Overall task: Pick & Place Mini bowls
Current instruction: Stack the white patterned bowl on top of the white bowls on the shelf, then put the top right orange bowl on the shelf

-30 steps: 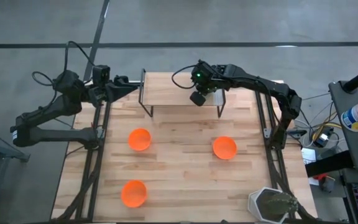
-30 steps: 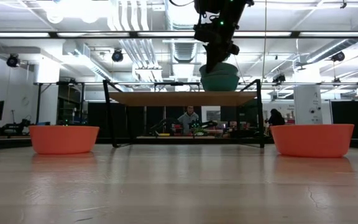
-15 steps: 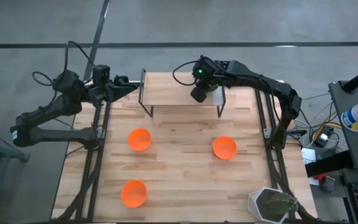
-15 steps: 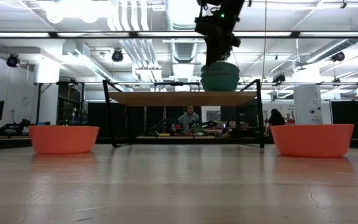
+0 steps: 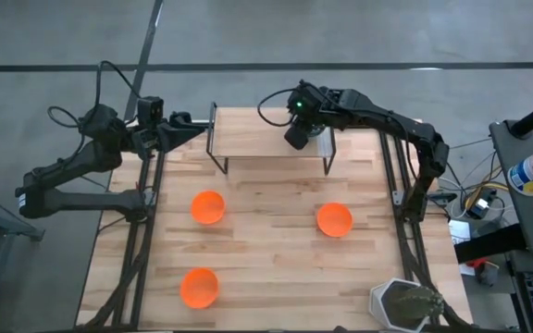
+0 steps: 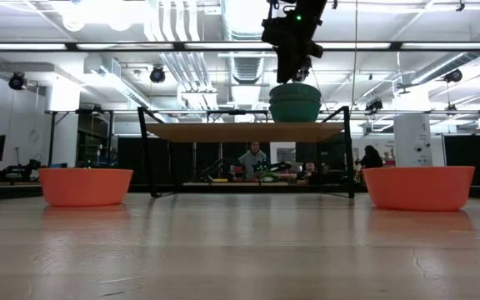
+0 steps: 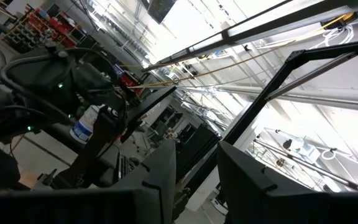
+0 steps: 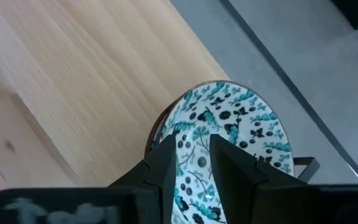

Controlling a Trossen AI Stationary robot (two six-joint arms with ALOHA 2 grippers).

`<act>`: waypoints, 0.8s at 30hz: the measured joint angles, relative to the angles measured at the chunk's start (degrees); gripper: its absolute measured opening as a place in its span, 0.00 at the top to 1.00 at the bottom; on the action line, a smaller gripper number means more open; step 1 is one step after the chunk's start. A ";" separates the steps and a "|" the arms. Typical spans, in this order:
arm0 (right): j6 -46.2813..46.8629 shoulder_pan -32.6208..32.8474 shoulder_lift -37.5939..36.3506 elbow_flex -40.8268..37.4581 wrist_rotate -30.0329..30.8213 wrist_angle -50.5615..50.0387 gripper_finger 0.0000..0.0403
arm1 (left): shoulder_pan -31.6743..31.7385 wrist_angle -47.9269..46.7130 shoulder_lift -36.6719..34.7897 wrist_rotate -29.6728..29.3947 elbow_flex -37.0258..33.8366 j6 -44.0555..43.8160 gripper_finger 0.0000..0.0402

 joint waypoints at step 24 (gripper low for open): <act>1.51 1.31 -0.28 1.12 -1.39 -0.04 0.80 | 0.00 -0.08 0.00 0.02 0.00 0.02 0.73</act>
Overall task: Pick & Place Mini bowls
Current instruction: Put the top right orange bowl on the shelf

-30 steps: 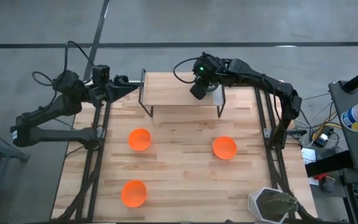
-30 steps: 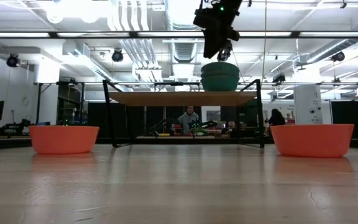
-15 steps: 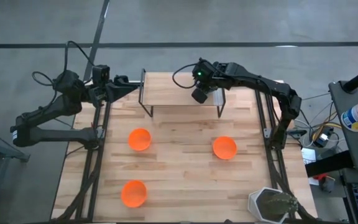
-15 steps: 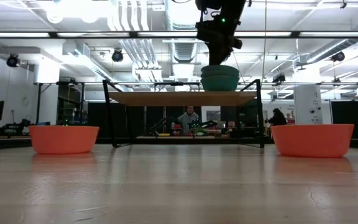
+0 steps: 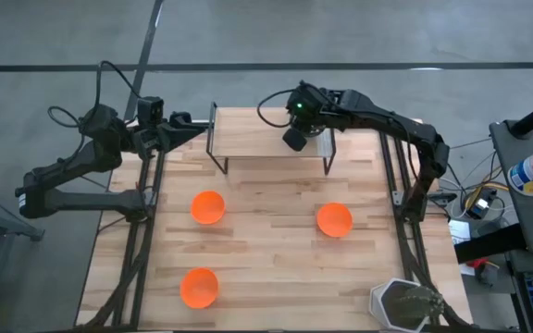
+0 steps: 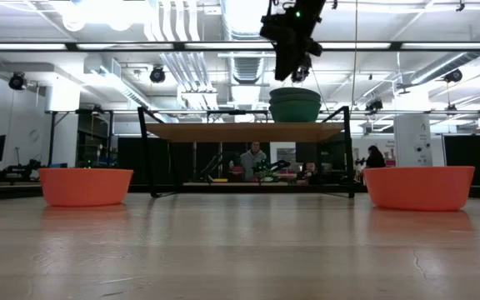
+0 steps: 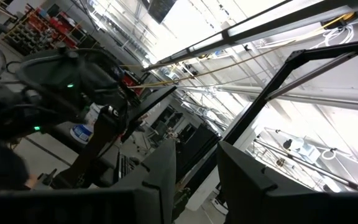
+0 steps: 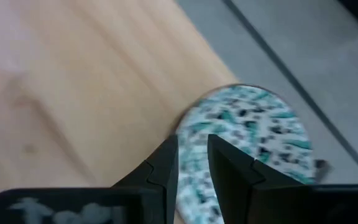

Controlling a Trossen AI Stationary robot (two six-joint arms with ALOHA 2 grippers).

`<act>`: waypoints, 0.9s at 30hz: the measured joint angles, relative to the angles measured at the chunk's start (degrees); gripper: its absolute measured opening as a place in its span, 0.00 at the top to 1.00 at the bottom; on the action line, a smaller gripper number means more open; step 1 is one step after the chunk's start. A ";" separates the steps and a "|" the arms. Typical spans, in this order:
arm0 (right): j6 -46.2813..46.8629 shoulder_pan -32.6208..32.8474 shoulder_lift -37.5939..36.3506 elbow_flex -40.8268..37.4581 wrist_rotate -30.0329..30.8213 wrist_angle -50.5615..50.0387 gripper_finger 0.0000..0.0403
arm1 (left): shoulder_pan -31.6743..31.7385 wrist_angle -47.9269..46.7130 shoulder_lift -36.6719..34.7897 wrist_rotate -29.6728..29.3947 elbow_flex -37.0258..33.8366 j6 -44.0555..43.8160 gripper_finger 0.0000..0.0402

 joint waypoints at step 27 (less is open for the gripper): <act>1.06 22.73 -3.59 -1.12 -29.68 -9.67 0.70 | 0.00 -13.32 0.02 1.75 -0.11 0.48 0.73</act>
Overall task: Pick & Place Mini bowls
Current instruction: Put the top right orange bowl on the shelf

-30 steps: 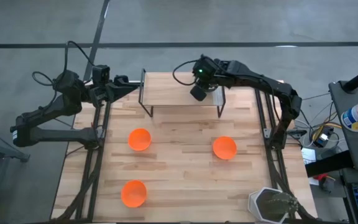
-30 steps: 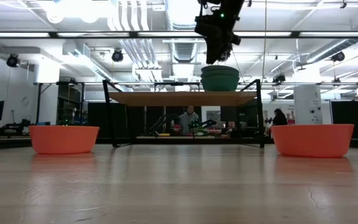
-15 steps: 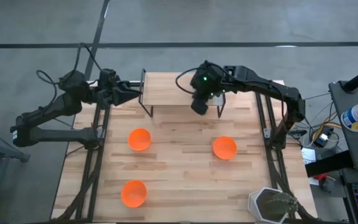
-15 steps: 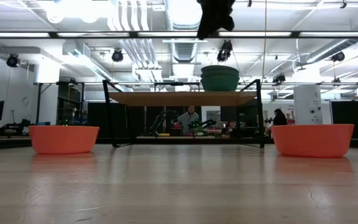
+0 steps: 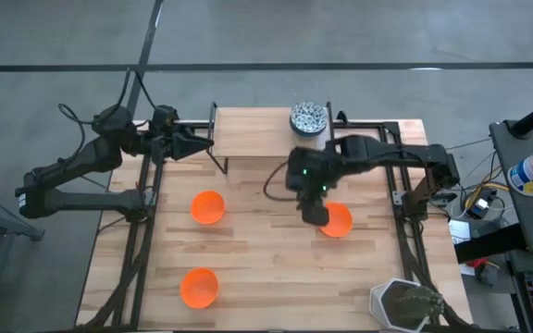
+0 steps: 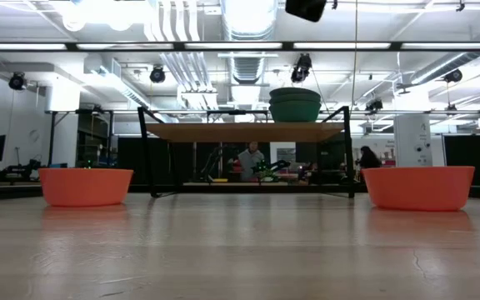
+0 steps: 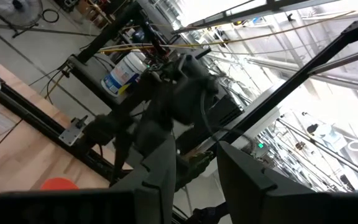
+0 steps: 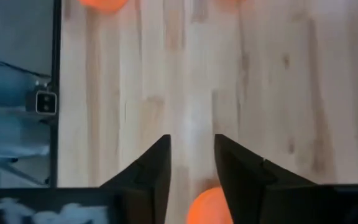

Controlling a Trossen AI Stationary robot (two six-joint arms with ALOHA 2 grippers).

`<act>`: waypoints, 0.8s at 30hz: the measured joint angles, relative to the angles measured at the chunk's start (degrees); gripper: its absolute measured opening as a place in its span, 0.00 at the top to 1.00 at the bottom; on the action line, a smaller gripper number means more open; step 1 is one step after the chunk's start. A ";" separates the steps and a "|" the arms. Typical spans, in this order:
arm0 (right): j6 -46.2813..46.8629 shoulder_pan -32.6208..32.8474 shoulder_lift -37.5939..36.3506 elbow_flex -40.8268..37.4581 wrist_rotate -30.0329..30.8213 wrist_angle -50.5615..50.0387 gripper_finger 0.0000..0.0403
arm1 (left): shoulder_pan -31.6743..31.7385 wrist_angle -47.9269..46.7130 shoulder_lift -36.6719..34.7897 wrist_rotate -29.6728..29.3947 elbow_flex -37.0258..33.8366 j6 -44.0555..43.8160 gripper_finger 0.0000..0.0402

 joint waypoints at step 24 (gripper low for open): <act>17.56 13.03 -2.36 -35.63 4.66 11.77 0.62 | 0.02 -0.94 0.02 0.00 0.00 -0.31 0.73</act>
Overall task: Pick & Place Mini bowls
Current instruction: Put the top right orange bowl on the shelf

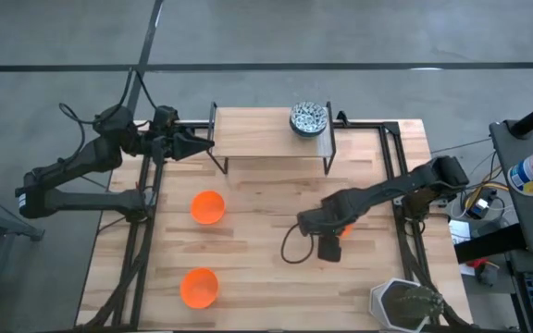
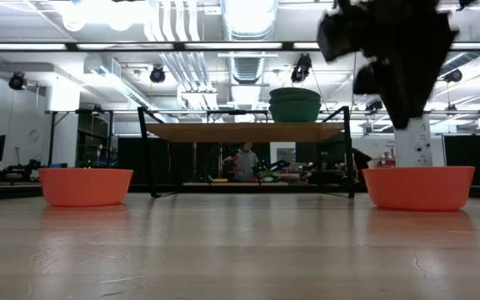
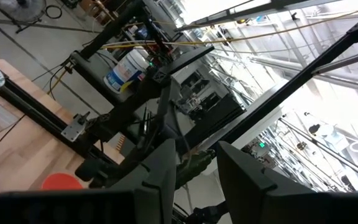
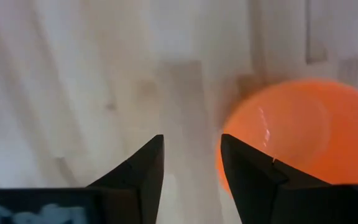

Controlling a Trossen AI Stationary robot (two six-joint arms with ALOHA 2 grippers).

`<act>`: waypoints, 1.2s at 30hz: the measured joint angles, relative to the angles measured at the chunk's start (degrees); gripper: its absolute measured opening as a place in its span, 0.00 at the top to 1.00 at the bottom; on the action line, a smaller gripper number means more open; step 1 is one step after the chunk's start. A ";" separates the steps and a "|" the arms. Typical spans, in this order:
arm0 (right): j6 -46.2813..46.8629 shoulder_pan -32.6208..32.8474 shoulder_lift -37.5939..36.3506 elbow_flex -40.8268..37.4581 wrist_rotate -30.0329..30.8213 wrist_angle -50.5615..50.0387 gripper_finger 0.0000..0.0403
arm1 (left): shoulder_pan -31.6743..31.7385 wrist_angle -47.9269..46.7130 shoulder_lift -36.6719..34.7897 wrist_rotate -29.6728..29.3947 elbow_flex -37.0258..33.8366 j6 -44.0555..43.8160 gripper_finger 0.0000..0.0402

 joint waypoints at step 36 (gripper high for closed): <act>4.33 0.02 -4.14 -8.33 -5.60 14.75 0.98 | 0.00 -0.22 2.45 -0.22 0.00 -0.04 0.73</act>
